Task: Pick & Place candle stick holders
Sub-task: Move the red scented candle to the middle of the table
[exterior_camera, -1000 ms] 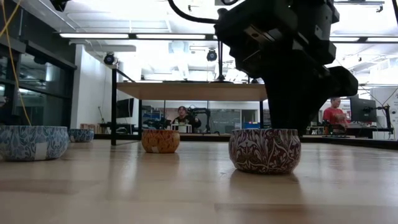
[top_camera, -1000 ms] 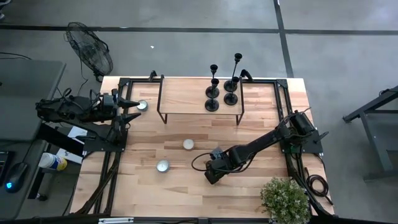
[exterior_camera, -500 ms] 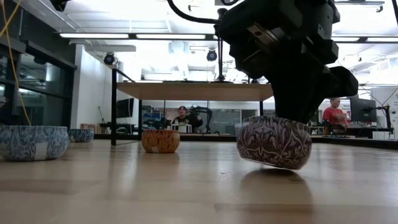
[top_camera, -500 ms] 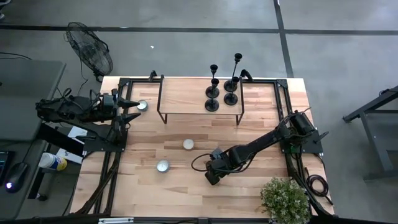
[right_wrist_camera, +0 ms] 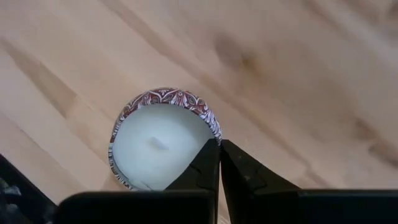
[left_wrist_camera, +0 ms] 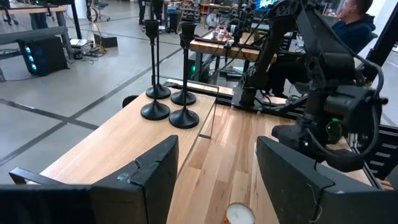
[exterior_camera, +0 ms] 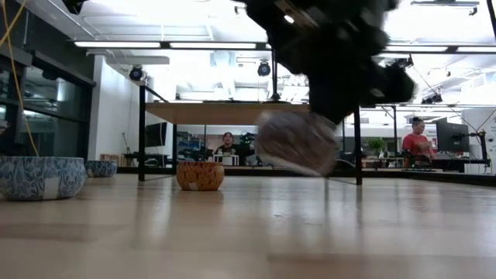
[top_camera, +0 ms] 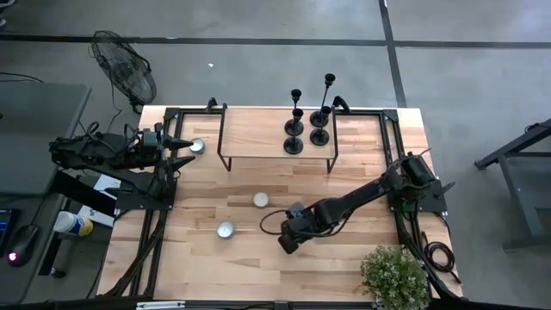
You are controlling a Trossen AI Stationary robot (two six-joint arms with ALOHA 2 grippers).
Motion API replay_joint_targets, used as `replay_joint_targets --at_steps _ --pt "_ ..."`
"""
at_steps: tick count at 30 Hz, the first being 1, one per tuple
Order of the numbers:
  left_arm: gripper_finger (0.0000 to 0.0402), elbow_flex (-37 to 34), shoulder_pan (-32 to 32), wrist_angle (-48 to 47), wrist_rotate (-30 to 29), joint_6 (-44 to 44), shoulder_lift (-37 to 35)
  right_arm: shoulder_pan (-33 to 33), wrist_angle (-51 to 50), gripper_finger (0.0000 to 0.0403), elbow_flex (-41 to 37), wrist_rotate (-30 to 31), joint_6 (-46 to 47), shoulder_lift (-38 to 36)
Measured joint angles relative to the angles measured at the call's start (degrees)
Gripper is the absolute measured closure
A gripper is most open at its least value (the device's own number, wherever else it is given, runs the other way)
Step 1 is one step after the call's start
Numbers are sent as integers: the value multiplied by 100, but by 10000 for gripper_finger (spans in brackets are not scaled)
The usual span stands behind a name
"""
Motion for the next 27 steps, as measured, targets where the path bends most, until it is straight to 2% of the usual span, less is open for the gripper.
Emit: replay_joint_targets --at_steps 17,22,27 --pt "191 0 1 4 258 -15 0 -760 25 403 1108 682 -815 92" --pt "191 0 0 0 267 -11 -1 -760 -223 402 2090 549 -1129 886" --pt "191 0 1 0 302 -7 -1 -748 -1634 402 3286 502 -1014 1722"
